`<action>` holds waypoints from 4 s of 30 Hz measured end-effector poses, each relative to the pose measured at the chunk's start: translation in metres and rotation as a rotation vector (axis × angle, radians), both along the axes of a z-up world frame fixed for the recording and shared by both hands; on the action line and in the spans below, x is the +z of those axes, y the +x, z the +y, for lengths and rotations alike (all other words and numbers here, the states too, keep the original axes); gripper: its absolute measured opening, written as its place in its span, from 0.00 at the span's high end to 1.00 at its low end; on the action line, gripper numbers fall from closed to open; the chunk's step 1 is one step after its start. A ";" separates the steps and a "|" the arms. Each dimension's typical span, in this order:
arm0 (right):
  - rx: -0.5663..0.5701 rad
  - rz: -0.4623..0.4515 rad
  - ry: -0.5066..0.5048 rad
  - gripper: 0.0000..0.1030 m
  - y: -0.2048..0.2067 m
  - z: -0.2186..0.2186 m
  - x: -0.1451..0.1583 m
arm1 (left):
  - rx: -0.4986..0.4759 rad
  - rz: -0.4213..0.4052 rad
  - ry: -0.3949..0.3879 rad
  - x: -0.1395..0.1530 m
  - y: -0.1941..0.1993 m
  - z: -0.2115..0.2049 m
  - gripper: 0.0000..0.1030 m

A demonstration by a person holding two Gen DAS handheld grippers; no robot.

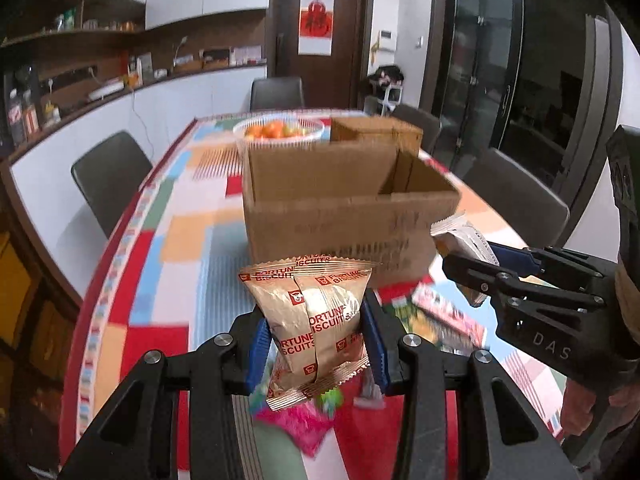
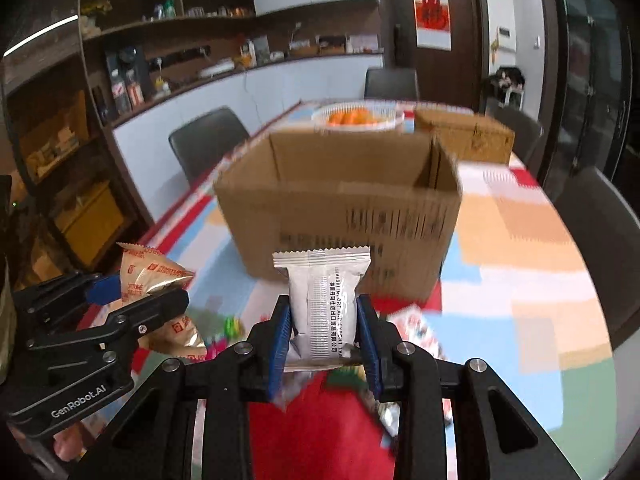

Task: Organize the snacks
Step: 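Carry both snacks over the cardboard box and open both grippers to drop them, then move both tools back to the snack pile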

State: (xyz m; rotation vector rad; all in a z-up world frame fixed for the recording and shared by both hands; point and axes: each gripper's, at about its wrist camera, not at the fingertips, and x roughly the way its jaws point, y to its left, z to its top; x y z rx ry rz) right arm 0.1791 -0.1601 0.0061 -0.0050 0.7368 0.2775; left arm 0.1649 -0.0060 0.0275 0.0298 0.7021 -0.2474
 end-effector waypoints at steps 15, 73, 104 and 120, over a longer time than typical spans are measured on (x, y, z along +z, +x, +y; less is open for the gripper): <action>-0.053 -0.163 0.008 0.68 0.066 -0.006 0.059 | -0.024 -0.121 0.035 0.053 0.084 -0.016 0.60; 0.018 0.061 0.060 0.47 0.004 0.025 -0.023 | 0.110 0.106 0.002 -0.022 -0.019 0.042 0.26; -0.018 0.318 0.031 0.47 0.020 0.032 -0.112 | 0.126 0.459 -0.148 -0.133 0.004 0.050 0.30; -0.038 0.350 0.017 0.59 0.041 0.044 -0.132 | 0.136 0.489 -0.180 -0.141 0.018 0.045 0.38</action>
